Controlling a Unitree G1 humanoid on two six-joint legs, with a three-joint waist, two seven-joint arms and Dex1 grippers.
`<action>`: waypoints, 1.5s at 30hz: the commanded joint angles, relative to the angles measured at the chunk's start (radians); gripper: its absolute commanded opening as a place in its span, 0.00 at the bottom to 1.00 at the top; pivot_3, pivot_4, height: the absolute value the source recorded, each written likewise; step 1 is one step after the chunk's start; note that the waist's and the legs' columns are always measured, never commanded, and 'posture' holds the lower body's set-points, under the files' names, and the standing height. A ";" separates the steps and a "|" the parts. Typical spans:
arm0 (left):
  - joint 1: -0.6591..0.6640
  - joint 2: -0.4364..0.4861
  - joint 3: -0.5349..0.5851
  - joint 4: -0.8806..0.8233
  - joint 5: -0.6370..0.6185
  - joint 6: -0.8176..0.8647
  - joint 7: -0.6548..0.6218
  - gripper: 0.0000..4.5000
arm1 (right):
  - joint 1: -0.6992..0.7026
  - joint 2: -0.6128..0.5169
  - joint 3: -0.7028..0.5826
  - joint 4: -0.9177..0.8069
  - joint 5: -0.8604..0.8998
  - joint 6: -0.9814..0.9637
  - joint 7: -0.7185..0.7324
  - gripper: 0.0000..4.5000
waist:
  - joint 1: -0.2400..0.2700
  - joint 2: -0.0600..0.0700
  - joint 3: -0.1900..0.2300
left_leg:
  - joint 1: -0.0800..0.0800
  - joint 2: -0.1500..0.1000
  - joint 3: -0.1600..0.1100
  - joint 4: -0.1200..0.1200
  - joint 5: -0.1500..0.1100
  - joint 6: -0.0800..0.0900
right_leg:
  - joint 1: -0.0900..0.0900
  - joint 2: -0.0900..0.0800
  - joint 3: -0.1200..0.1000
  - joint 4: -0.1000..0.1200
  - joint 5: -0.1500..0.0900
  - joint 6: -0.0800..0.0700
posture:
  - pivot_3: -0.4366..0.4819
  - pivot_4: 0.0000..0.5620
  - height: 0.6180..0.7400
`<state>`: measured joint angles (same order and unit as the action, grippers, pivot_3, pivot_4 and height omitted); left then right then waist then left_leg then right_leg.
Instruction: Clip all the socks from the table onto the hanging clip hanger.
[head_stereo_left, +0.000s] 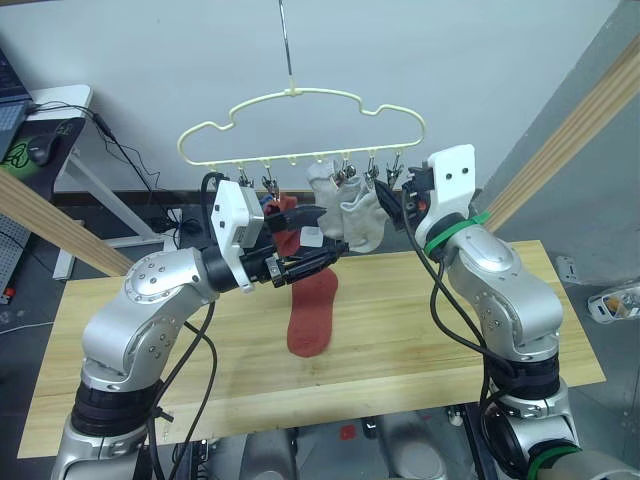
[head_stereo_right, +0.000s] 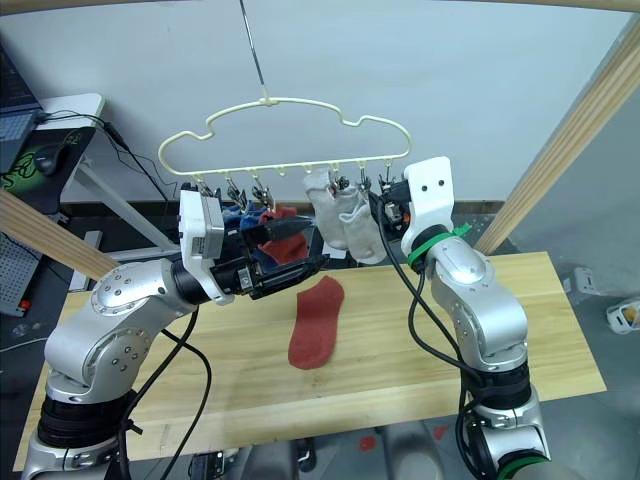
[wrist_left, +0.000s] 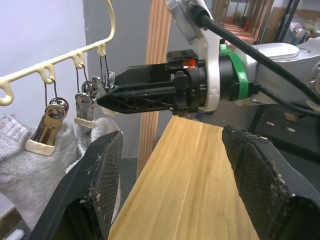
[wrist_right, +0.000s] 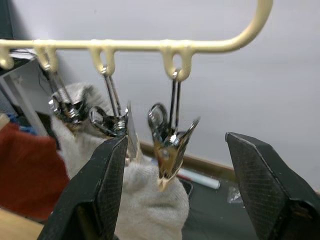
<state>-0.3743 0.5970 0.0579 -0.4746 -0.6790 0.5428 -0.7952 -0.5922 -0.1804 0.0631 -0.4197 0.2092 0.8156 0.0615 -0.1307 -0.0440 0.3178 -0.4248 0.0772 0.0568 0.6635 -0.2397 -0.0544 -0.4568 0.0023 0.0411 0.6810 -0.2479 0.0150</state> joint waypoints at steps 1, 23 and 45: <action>-0.009 0.010 0.008 -0.021 0.003 -0.010 -0.002 0.75 | -0.023 0.007 -0.003 -0.002 -0.043 -0.046 -0.022 0.72 | 0.001 0.000 0.000 | 0.000 0.000 0.000 0.000 0.000 0.000 | 0.000 0.000 0.000 0.000 0.000 0.000 | 0.30 0.46 1.00; -0.001 0.008 -0.004 -0.025 0.024 -0.007 0.003 0.75 | -0.052 0.099 -0.016 0.004 -0.104 -0.009 -0.058 0.45 | 0.018 0.000 -0.002 | 0.000 0.000 0.000 0.001 0.000 0.000 | 0.000 0.000 0.000 0.001 0.000 0.000 | 0.30 0.47 1.00; 0.000 0.009 -0.010 -0.014 0.033 -0.015 -0.008 0.75 | -0.072 0.271 -0.051 -0.060 -0.180 0.094 -0.228 0.45 | 0.018 0.000 -0.017 | 0.000 0.000 -0.001 0.001 0.000 0.000 | 0.000 0.000 -0.001 0.001 0.001 -0.001 | 0.30 0.45 1.00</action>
<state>-0.3753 0.6021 0.0462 -0.4660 -0.6472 0.5404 -0.7972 -0.6446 0.0860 0.0203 -0.4231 0.0359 0.9120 -0.1517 -0.1124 -0.0440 0.3010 -0.4250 0.0774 0.0562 0.6642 -0.2398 -0.0544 -0.4569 0.0022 0.0402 0.6818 -0.2472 0.0138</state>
